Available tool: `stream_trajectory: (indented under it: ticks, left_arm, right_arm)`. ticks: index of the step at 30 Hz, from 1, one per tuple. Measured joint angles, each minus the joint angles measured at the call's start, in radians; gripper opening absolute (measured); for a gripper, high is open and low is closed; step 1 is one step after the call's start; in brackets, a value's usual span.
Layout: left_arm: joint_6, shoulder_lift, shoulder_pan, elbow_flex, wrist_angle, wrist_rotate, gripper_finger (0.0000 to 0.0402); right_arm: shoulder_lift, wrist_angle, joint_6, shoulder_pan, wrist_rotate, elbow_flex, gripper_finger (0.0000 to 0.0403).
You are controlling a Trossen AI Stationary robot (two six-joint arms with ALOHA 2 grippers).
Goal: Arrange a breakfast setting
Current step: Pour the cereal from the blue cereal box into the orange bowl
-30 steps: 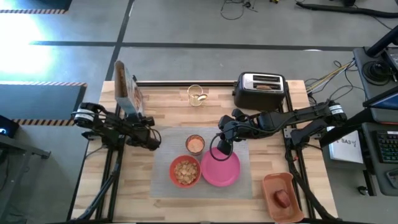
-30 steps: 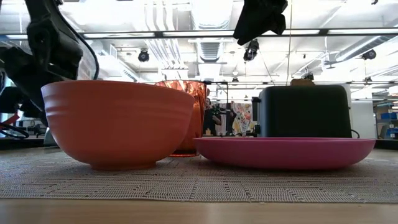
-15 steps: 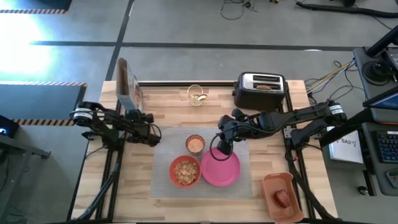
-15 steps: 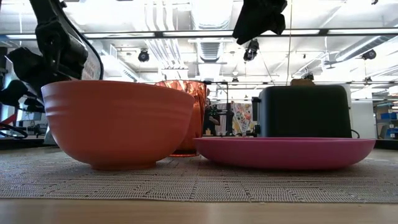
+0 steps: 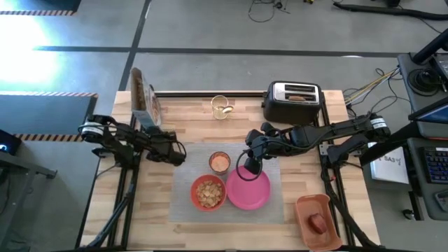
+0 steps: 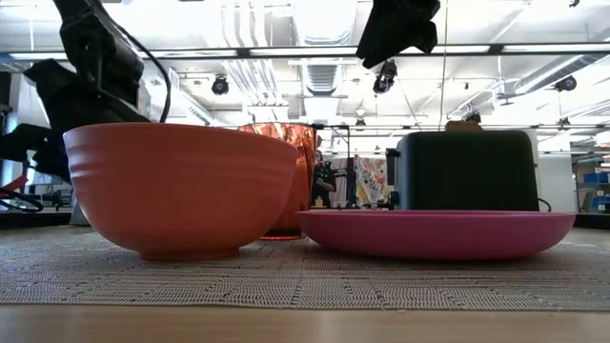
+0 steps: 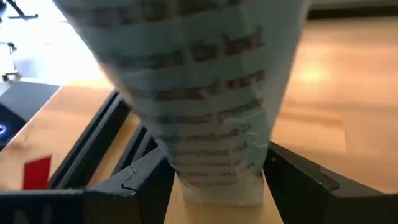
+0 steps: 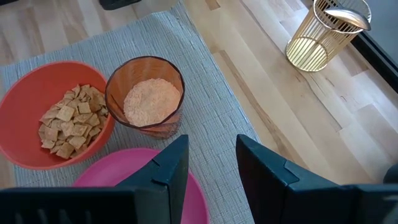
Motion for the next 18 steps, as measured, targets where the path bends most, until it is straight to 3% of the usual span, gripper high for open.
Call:
stream_trajectory:
  ticks: [4,9,18]
  left_arm:
    - [0.044,0.000,-0.051,0.032,-0.013,0.100,0.0211]
    - [0.052,0.000,-0.118,0.031,-0.008,0.114,0.0208]
    - [-0.043,0.001,-0.018,-0.002,-0.021,-0.037,0.0208]
  right_arm:
    - [0.000,0.000,0.000,0.000,0.000,0.000,0.0123]
    - [0.000,0.000,0.000,0.000,0.000,0.000,0.0123]
    - [0.000,0.000,0.000,0.000,0.000,0.000,0.0123]
